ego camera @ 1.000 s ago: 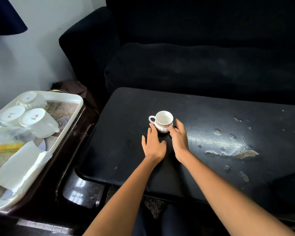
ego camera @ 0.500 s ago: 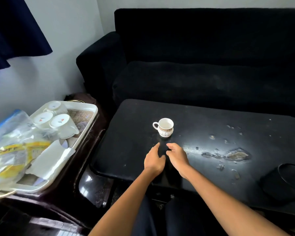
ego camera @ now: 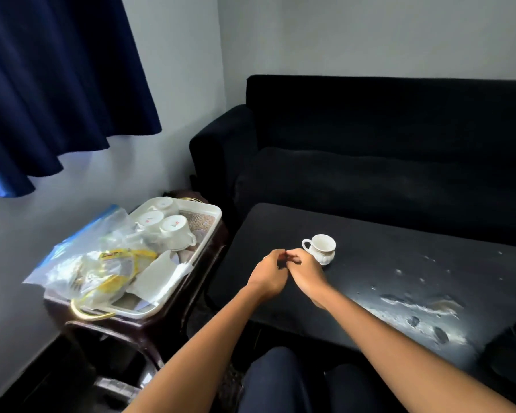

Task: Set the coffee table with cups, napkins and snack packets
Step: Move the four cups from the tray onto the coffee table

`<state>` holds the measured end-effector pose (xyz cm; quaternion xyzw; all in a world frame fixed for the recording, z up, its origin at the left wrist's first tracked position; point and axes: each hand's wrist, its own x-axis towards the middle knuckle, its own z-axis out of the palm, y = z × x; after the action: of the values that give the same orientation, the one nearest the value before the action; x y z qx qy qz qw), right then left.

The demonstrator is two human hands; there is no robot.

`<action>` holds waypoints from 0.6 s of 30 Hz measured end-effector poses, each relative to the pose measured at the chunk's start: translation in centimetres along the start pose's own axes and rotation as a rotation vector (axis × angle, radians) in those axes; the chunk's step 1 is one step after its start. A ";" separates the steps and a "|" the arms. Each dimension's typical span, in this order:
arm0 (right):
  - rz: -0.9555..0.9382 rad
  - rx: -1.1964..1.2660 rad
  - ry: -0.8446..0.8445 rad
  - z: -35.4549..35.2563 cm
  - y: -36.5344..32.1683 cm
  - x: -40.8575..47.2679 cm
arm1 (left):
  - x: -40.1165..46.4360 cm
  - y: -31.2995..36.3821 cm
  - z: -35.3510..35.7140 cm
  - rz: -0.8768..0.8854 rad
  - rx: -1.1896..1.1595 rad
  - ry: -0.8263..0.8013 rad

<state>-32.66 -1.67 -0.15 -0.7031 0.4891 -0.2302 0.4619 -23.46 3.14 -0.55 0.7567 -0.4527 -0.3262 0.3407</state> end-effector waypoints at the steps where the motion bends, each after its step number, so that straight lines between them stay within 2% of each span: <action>1: -0.010 -0.001 0.003 0.1 -0.6 0.1 | 0.0 0.2 -0.5 0.011 0.008 0.012; 8: -0.137 -0.065 -0.031 2.9 -6.2 1.3 | 0.0 -0.3 -6.8 0.096 0.049 0.138; 18: -0.262 -0.125 -0.111 9.3 -12.4 4.8 | 2.0 -3.2 -14.7 0.099 0.048 0.308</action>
<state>-17.57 -0.83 5.76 -0.7999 0.3802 -0.2185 0.4098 -9.49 5.70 4.66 0.7826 -0.4395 -0.1784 0.4033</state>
